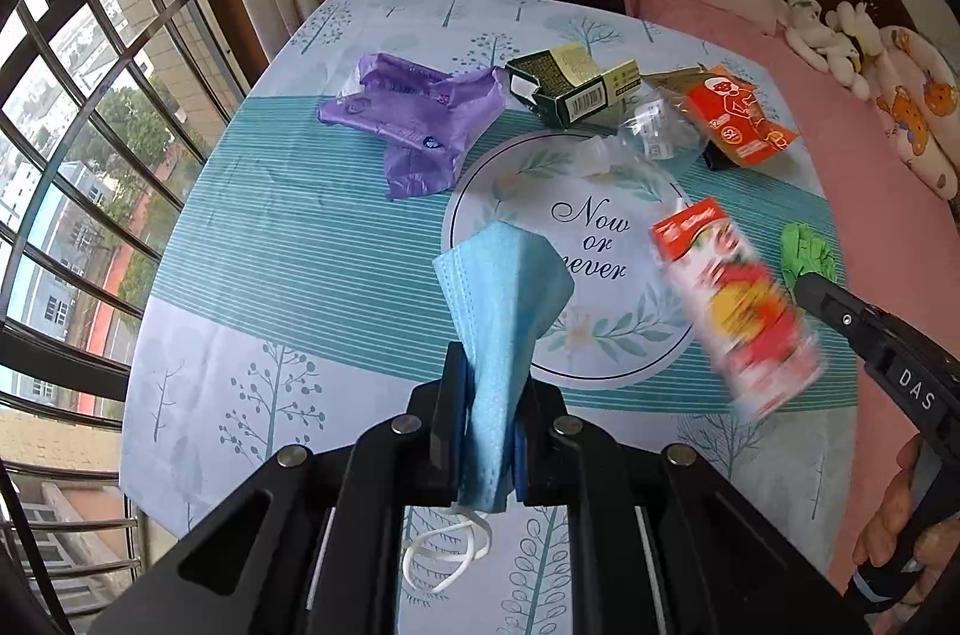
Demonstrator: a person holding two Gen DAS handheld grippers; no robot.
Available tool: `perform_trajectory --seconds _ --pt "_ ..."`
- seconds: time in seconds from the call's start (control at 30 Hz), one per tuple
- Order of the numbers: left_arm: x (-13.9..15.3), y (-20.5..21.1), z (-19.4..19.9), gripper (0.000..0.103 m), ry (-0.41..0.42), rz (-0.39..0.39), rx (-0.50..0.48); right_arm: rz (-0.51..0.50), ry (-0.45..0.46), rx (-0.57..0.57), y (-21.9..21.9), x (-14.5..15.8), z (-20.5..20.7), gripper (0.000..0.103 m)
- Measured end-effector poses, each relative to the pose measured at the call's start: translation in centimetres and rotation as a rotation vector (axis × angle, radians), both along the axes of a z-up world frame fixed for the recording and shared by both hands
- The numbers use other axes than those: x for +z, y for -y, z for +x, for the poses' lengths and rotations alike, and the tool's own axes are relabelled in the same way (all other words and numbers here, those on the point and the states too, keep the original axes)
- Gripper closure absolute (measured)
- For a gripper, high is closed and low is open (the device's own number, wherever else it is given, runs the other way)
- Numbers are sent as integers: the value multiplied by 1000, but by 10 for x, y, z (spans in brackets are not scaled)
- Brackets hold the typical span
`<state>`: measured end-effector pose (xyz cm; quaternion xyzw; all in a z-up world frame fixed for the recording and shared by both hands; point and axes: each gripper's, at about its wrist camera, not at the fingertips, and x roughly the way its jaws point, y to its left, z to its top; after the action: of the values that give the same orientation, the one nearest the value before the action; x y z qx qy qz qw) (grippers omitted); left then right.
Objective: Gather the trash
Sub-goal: 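Grasp the B.Duck strawberry juice carton with the right gripper and lift it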
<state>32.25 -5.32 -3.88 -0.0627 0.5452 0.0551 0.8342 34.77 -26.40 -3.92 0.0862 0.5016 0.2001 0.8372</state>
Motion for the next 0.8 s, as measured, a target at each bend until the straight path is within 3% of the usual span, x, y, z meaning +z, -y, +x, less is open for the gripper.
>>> perform_trajectory --seconds 0.37,0.6,0.63,0.73,0.8 --pt "21 -12 -30 93 21 23 -107 -55 53 -6 -31 11 -40 103" --pt "26 -33 -40 93 37 22 -79 -125 58 30 -53 -2 -43 100" --pt "25 -36 -40 93 36 19 -71 -133 46 42 -54 -5 -41 92" --pt "22 -41 -39 93 34 10 -42 -166 16 83 -59 -13 -37 45" --pt "20 -43 -39 93 36 6 -27 -179 10 104 -62 -18 -36 42"
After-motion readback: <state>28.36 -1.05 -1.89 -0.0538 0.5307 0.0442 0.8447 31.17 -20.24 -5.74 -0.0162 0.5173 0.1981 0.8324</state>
